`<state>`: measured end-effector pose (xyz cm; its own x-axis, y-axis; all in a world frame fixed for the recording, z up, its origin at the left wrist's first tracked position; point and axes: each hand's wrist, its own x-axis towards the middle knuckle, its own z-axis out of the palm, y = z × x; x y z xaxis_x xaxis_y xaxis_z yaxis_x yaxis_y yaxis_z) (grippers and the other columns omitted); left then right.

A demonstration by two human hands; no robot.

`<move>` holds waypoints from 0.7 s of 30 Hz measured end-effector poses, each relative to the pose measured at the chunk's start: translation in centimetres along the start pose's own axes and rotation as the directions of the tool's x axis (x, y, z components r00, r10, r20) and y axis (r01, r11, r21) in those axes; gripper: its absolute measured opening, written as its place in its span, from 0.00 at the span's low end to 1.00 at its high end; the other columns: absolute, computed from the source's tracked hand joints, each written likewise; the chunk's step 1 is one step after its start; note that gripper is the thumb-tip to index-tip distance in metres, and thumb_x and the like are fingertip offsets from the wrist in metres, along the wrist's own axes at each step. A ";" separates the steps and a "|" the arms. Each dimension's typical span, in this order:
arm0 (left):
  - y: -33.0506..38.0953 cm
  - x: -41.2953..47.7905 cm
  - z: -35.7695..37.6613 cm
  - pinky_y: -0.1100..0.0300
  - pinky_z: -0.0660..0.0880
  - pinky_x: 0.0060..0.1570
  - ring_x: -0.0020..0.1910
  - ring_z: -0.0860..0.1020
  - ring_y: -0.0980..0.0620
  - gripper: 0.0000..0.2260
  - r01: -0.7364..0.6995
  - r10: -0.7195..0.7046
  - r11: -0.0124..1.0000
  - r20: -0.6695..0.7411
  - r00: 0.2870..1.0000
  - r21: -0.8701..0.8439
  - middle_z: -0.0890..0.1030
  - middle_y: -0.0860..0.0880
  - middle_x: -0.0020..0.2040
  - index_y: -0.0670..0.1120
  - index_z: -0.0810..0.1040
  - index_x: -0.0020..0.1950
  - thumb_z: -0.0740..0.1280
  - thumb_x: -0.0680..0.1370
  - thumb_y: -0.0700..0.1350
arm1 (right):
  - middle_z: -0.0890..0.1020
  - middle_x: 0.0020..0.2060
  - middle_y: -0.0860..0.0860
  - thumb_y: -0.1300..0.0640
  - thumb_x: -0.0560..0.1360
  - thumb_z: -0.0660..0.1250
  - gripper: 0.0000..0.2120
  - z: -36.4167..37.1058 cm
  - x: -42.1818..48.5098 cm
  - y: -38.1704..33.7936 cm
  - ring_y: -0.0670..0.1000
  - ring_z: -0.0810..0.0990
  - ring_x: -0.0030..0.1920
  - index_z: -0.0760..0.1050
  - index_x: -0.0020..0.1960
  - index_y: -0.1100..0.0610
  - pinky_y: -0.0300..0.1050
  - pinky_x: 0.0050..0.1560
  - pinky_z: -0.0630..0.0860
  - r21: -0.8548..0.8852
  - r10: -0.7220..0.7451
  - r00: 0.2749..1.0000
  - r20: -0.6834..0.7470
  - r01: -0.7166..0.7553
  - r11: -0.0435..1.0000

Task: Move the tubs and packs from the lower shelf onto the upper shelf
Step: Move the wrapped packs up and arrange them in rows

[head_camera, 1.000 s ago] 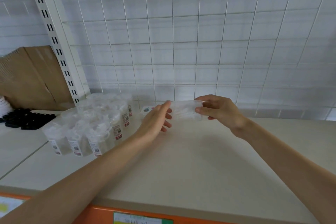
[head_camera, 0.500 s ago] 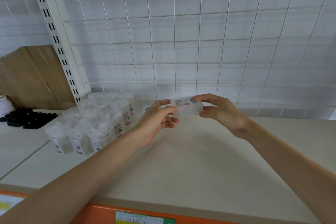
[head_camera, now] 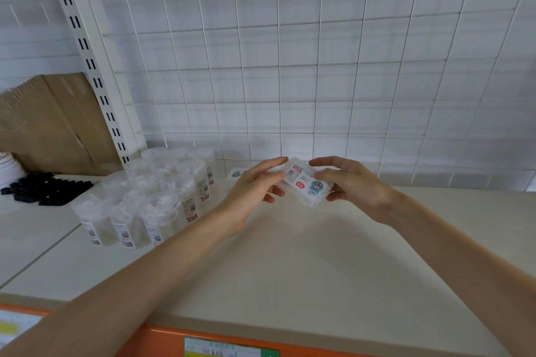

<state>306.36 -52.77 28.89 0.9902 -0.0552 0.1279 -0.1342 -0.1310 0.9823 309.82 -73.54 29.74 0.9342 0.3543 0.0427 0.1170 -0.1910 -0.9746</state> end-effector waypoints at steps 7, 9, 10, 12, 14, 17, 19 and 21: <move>0.1 -0.3 0.4 0.56 0.76 0.49 0.46 0.83 0.51 0.12 0.022 -0.023 1.000 0.072 0.997 0.015 0.86 0.47 0.48 0.47 0.76 0.62 0.68 0.80 0.46 | 0.85 0.52 0.58 0.67 0.77 0.63 0.17 0.1 -0.3 -0.5 0.58 0.84 0.53 0.71 0.66 0.60 0.48 0.53 0.78 0.273 -0.022 0.997 0.072 0.001 0.962; 0.1 -0.4 0.5 0.57 0.76 0.48 0.45 0.83 0.51 0.12 -0.008 0.006 1.000 0.077 0.997 0.017 0.86 0.46 0.47 0.46 0.75 0.63 0.67 0.80 0.44 | 0.84 0.53 0.58 0.66 0.77 0.63 0.17 0.1 -0.4 -0.6 0.58 0.84 0.54 0.72 0.66 0.61 0.49 0.55 0.78 0.281 -0.014 0.995 0.101 -0.014 0.960; 0.0 -0.4 0.5 0.58 0.76 0.47 0.44 0.83 0.52 0.11 -0.019 0.018 1.000 0.063 0.998 0.012 0.85 0.46 0.46 0.46 0.76 0.63 0.66 0.80 0.43 | 0.85 0.53 0.57 0.66 0.77 0.65 0.17 0.1 -0.4 -0.5 0.57 0.84 0.53 0.72 0.66 0.61 0.49 0.56 0.78 0.262 -0.010 0.995 0.096 -0.015 0.965; 0.1 -0.2 0.4 0.58 0.76 0.45 0.42 0.81 0.51 0.10 -0.027 0.027 1.000 0.018 0.999 -0.008 0.85 0.46 0.44 0.45 0.77 0.62 0.65 0.81 0.42 | 0.85 0.52 0.53 0.62 0.76 0.69 0.21 0.1 -0.2 -0.3 0.52 0.84 0.53 0.71 0.67 0.58 0.48 0.55 0.78 0.143 -0.010 0.999 0.047 0.003 0.990; 0.1 0.1 0.3 0.58 0.74 0.43 0.40 0.80 0.51 0.09 -0.013 0.012 0.999 -0.026 1.000 -0.029 0.84 0.46 0.44 0.44 0.79 0.60 0.64 0.81 0.40 | 0.82 0.55 0.47 0.57 0.72 0.75 0.28 0.1 -0.1 -0.1 0.47 0.81 0.55 0.68 0.69 0.52 0.43 0.54 0.78 -0.074 -0.059 0.998 -0.027 0.056 0.996; 0.0 0.4 0.2 0.59 0.73 0.41 0.38 0.78 0.51 0.08 0.021 -0.023 0.999 -0.048 0.999 -0.026 0.83 0.47 0.42 0.44 0.80 0.57 0.63 0.81 0.41 | 0.75 0.60 0.38 0.53 0.65 0.81 0.37 0.1 -0.3 -0.1 0.39 0.75 0.59 0.67 0.68 0.44 0.33 0.55 0.73 -0.362 -0.260 0.964 -0.051 0.225 0.905; -0.1 0.2 0.3 0.60 0.73 0.40 0.38 0.77 0.51 0.09 0.036 -0.037 0.999 -0.035 0.999 -0.007 0.83 0.48 0.42 0.44 0.81 0.56 0.62 0.82 0.42 | 0.75 0.59 0.35 0.52 0.63 0.82 0.34 0.0 -0.4 -0.2 0.35 0.73 0.59 0.71 0.64 0.42 0.27 0.54 0.67 -0.507 -0.360 0.932 0.024 0.322 0.799; -0.2 0.2 0.4 0.59 0.73 0.41 0.38 0.77 0.53 0.10 0.037 -0.036 0.999 -0.031 0.999 0.019 0.83 0.48 0.43 0.44 0.81 0.54 0.61 0.83 0.43 | 0.78 0.55 0.35 0.50 0.63 0.82 0.28 -0.1 -0.5 -0.3 0.34 0.73 0.57 0.75 0.58 0.41 0.26 0.53 0.66 -0.571 -0.382 0.922 0.059 0.345 0.745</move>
<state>306.58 -53.13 28.65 0.9952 -0.0194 0.0963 -0.0981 -0.1517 0.9836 309.37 -73.72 30.05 0.7970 0.4540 0.3983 0.6019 -0.5425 -0.5861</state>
